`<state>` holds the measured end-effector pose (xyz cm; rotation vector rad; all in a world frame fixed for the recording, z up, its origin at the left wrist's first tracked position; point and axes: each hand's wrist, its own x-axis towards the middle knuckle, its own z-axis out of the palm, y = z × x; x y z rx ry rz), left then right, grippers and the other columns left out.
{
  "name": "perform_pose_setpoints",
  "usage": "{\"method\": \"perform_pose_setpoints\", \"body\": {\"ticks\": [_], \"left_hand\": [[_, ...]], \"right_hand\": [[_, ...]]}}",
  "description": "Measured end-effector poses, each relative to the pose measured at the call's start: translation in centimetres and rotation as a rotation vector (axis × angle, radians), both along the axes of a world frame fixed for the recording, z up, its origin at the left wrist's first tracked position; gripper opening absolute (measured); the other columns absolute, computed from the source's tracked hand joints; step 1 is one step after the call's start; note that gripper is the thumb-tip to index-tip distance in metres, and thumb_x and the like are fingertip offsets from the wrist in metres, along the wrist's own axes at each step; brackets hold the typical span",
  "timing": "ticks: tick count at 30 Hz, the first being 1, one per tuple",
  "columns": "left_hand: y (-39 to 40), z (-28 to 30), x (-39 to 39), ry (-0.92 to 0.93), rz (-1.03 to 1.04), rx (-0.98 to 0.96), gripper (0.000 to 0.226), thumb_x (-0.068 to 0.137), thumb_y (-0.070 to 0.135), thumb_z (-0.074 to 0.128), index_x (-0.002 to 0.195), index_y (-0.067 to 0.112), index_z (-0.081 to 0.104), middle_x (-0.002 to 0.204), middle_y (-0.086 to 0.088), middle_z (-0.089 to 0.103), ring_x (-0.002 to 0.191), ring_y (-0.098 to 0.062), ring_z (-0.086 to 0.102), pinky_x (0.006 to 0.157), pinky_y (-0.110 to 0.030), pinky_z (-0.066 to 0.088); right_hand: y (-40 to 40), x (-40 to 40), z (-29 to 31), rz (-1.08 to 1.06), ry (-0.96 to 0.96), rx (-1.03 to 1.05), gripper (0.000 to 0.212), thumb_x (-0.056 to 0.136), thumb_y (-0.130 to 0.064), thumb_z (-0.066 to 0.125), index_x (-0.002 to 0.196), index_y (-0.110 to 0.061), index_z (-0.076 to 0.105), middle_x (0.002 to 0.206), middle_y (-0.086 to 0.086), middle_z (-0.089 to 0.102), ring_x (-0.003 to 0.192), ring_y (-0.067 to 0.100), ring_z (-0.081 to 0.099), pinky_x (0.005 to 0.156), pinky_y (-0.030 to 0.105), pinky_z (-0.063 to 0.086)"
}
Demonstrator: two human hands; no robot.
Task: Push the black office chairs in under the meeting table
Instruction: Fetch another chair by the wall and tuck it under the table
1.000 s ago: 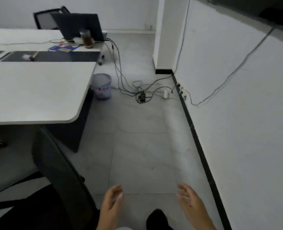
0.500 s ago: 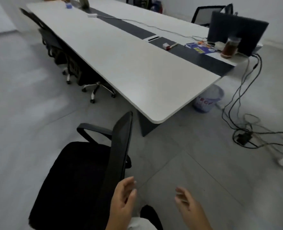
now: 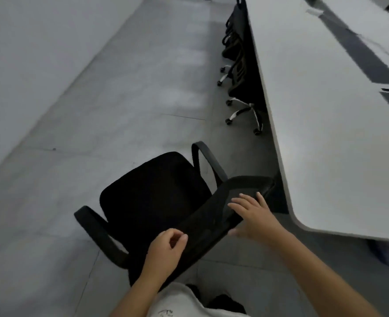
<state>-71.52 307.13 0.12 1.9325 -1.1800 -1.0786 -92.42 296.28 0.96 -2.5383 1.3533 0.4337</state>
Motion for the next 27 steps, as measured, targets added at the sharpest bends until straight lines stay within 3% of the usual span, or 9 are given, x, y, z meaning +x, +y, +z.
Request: {"method": "perform_pose_setpoints", "body": {"ticks": [2, 4, 7, 9, 12, 15, 20, 23, 27], "left_hand": [[1.4, 0.6, 0.5, -0.03, 0.166, 0.066, 0.012, 0.093, 0.027, 0.045, 0.084, 0.025, 0.054, 0.084, 0.008, 0.057, 0.077, 0.0, 0.052, 0.058, -0.009, 0.035], [3.0, 0.8, 0.5, -0.122, 0.193, 0.099, 0.012, 0.093, 0.03, 0.044, 0.083, 0.031, 0.05, 0.087, 0.011, 0.056, 0.079, 0.001, 0.052, 0.06, -0.009, 0.036], [5.5, 0.1, -0.8, -0.474, 0.011, 0.043, 0.018, 0.089, 0.037, 0.044, 0.088, 0.032, 0.062, 0.091, 0.016, 0.062, 0.087, -0.001, 0.056, 0.072, -0.012, 0.042], [6.3, -1.0, -1.6, -0.67, -0.044, 0.017, 0.04, 0.079, 0.052, 0.039, 0.081, 0.027, 0.07, 0.081, 0.014, 0.068, 0.084, -0.003, 0.056, 0.073, -0.024, 0.046], [6.7, -2.1, -0.7, -0.911, -0.028, -0.038, 0.067, 0.088, 0.061, 0.018, 0.078, 0.021, 0.072, 0.078, 0.009, 0.071, 0.074, -0.01, 0.065, 0.073, -0.026, 0.033], [6.8, -2.4, 1.5, -1.035, -0.037, -0.055, 0.052, 0.069, 0.063, 0.04, 0.069, 0.021, 0.069, 0.066, 0.008, 0.068, 0.061, -0.011, 0.065, 0.063, -0.024, 0.047], [6.0, -2.7, 5.2, -1.153, -0.161, -0.173, 0.048, 0.065, 0.068, 0.046, 0.054, 0.022, 0.059, 0.049, 0.009, 0.055, 0.045, -0.008, 0.053, 0.05, -0.015, 0.042], [5.7, -3.4, 7.7, -1.133, -0.202, -0.366, 0.055, 0.087, 0.065, 0.018, 0.069, 0.023, 0.048, 0.048, 0.009, 0.054, 0.043, -0.008, 0.05, 0.055, -0.016, 0.032], [4.0, -3.8, 11.4, -1.108, -0.241, -0.49, 0.049, 0.091, 0.06, 0.012, 0.072, 0.023, 0.037, 0.046, 0.007, 0.052, 0.04, -0.008, 0.048, 0.056, -0.02, 0.029]], "right_hand": [[-1.7, 0.2, -0.4, 0.178, 0.097, 0.042, 0.129, 0.038, -0.088, -0.018, 0.139, -0.024, 0.031, 0.144, -0.007, 0.032, 0.138, 0.014, 0.018, 0.114, 0.041, -0.003], [-2.3, 0.1, -1.3, 0.308, 0.098, -0.018, 0.139, 0.029, -0.085, -0.031, 0.13, -0.022, 0.041, 0.132, -0.005, 0.045, 0.127, 0.015, 0.036, 0.109, 0.032, 0.016], [-1.9, 0.0, -2.8, 0.31, -0.053, -0.212, 0.103, 0.065, -0.081, -0.017, 0.076, -0.018, 0.065, 0.077, -0.003, 0.064, 0.073, 0.014, 0.063, 0.073, 0.025, 0.042], [-1.3, 0.3, -4.0, 0.292, -0.182, -0.304, 0.087, 0.081, -0.073, -0.003, 0.053, -0.02, 0.06, 0.05, -0.002, 0.055, 0.046, 0.013, 0.056, 0.052, 0.023, 0.043], [0.4, 1.4, -4.4, 0.313, -0.256, -0.323, 0.084, 0.084, -0.069, 0.0, 0.049, -0.018, 0.057, 0.043, 0.002, 0.051, 0.039, 0.013, 0.051, 0.041, 0.022, 0.043], [1.7, 3.4, -3.9, 0.32, -0.258, -0.252, 0.088, 0.083, -0.069, -0.004, 0.048, -0.017, 0.057, 0.042, 0.001, 0.05, 0.038, 0.012, 0.05, 0.038, 0.023, 0.042], [2.7, 6.5, -2.5, 0.348, -0.207, -0.046, 0.112, 0.048, -0.078, -0.02, 0.102, -0.02, 0.058, 0.103, 0.0, 0.06, 0.098, 0.017, 0.058, 0.085, 0.032, 0.045], [2.6, 7.5, -2.7, 0.27, -0.221, -0.163, 0.09, 0.08, -0.07, -0.009, 0.053, -0.024, 0.063, 0.052, -0.003, 0.059, 0.048, 0.009, 0.059, 0.044, 0.024, 0.049], [3.5, 9.7, -4.4, 0.194, -0.335, -0.329, 0.08, 0.085, -0.067, 0.004, 0.048, -0.023, 0.059, 0.048, -0.002, 0.055, 0.043, 0.011, 0.056, 0.039, 0.022, 0.044]]}}
